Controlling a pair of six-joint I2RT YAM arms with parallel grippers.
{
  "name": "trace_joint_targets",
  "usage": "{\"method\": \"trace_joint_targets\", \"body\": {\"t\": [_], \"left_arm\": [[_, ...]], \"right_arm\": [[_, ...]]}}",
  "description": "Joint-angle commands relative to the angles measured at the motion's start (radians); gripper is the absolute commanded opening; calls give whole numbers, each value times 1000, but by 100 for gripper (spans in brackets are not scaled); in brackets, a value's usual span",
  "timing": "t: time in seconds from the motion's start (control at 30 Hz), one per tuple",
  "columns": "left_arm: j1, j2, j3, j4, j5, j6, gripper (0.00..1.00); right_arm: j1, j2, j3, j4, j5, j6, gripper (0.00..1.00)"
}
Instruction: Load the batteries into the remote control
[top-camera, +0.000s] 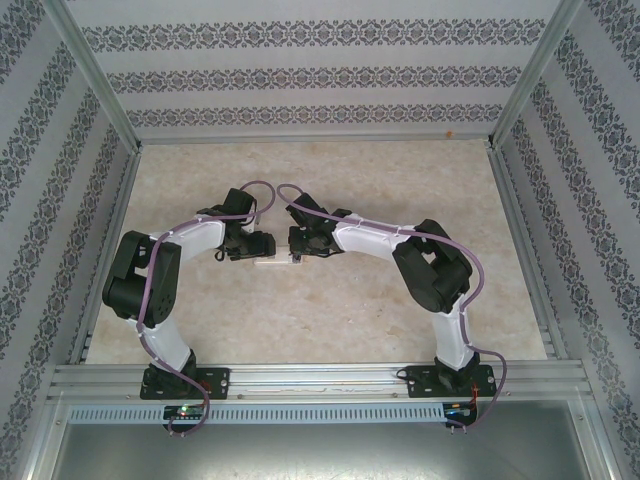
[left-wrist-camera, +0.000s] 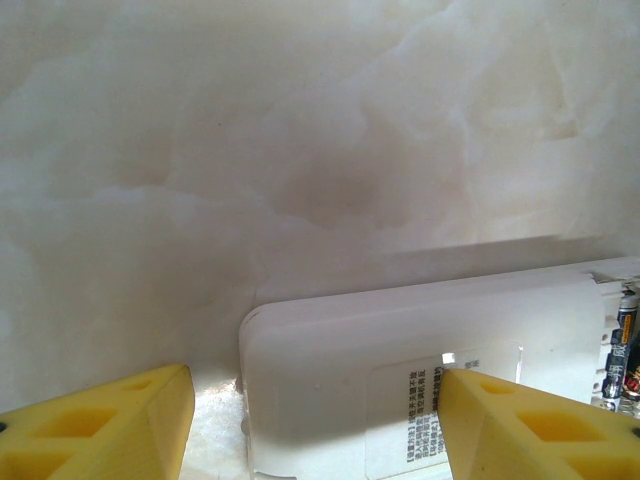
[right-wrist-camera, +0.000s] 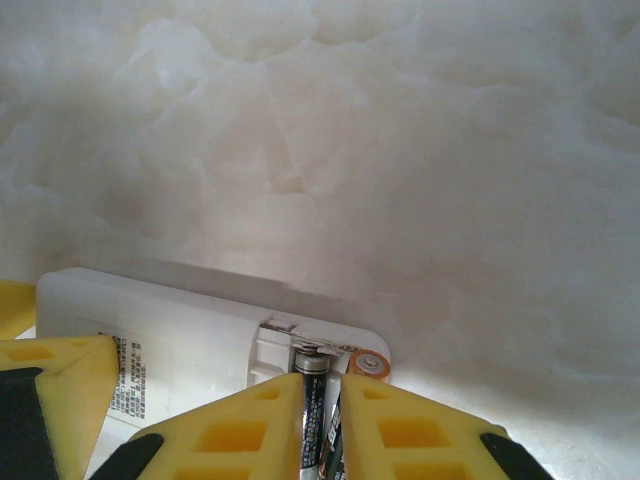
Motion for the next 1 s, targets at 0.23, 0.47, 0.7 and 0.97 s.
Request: {"method": "trace_joint_targets", "body": {"t": [0.23, 0.47, 0.7, 0.97], "left_arm": [[9, 0, -8, 16, -4, -4, 66], [10, -6, -11, 14, -9, -1, 66], [9, -2, -8, 16, -8, -1, 66], [9, 0, 1, 14, -10, 0, 66]], "right_arm": [[10, -57, -68, 2, 102, 1, 26], [10, 6, -25, 15, 46, 14, 24], [12, 28, -28, 16, 34, 18, 18], [18, 35, -42, 12, 22, 25, 13]]}}
